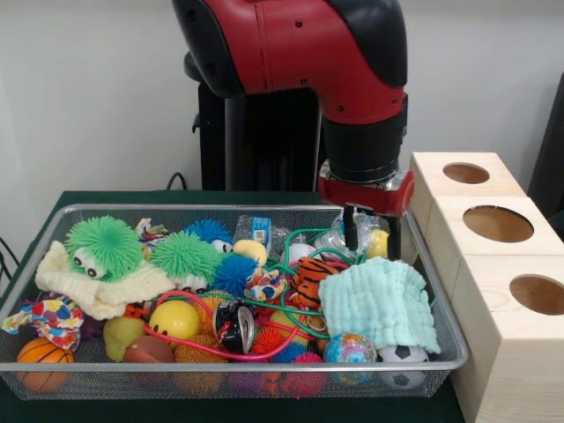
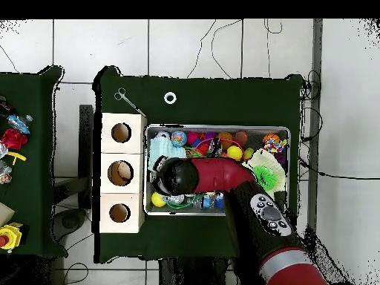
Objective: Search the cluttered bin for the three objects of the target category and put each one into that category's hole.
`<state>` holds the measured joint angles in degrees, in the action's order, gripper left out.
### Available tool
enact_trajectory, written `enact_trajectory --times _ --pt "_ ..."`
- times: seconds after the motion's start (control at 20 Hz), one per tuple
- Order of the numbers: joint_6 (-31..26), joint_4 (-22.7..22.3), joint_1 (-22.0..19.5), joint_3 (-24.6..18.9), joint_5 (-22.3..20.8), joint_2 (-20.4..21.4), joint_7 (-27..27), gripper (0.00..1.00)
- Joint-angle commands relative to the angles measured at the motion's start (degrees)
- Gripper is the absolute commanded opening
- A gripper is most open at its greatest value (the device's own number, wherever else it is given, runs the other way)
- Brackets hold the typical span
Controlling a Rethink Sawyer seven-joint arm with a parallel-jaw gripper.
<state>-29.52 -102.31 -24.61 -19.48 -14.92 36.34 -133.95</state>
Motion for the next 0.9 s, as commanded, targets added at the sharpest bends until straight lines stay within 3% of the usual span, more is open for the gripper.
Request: enact_trajectory --times 0.05,0.25,0.9 --pt "1.88 -4.40 -4.15 -0.32 -2.30 0.56 2.38 1.00" --pt "2.67 -6.76 -5.08 -1.32 -2.94 1.01 2.74 1.00" --pt "5.66 -8.51 -0.78 0.39 -2.24 0.99 -2.12 1.00"
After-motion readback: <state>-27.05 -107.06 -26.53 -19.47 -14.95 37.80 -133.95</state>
